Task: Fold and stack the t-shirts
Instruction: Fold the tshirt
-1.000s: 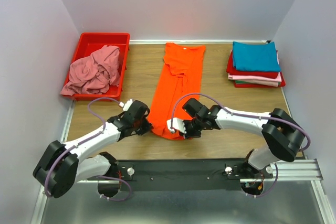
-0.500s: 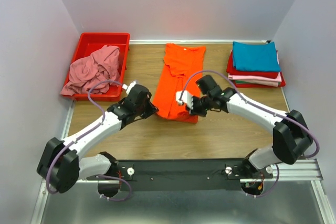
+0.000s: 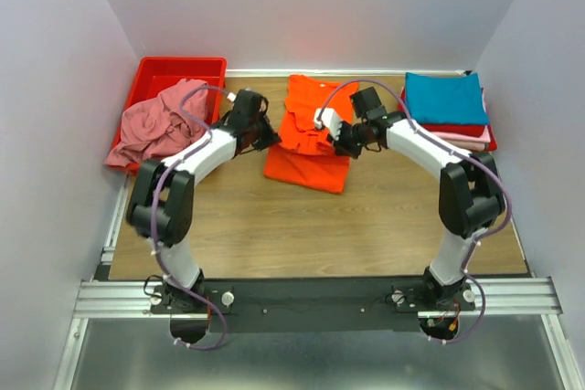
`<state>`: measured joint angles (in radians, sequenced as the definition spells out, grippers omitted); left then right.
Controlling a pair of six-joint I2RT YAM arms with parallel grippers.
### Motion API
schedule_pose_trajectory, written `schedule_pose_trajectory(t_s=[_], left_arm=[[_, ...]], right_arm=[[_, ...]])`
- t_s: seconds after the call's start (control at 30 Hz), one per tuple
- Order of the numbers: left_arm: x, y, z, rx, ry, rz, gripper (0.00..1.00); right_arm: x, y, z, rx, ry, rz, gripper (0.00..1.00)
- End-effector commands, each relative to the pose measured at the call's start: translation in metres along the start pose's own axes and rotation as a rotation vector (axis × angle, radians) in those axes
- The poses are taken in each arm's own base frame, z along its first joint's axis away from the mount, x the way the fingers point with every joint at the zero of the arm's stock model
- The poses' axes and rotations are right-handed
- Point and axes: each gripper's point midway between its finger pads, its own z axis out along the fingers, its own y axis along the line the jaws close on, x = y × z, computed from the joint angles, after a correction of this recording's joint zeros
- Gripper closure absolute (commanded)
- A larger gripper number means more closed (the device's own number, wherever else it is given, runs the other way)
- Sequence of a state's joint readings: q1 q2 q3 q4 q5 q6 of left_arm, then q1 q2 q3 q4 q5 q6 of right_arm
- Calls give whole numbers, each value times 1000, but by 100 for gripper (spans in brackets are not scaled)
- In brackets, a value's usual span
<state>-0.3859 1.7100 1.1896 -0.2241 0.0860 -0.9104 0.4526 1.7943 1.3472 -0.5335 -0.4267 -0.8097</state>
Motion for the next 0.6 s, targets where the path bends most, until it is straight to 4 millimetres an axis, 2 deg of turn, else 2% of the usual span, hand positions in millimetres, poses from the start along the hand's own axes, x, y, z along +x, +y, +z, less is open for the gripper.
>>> schedule_pose_trajectory(t_s=[0.0,0.1,0.13,0.27,0.57], left_arm=[[-9,-12,23,39,54,88,100],[-18,-13,41,35,67,97,100],[-26,-14,47,28,57,100,100],[-40,-11,61,16,52,92,100],[-46,-5,86,15,79,99,100]], right_arm=[[0,-30,-1,33,-6,17,100],[1,-43,8,32,-9,27,100],[2,-47,14,32,-3,29,100],[4,-61,25,42,5,35,100],[10,-82,37,65,20,59,99]])
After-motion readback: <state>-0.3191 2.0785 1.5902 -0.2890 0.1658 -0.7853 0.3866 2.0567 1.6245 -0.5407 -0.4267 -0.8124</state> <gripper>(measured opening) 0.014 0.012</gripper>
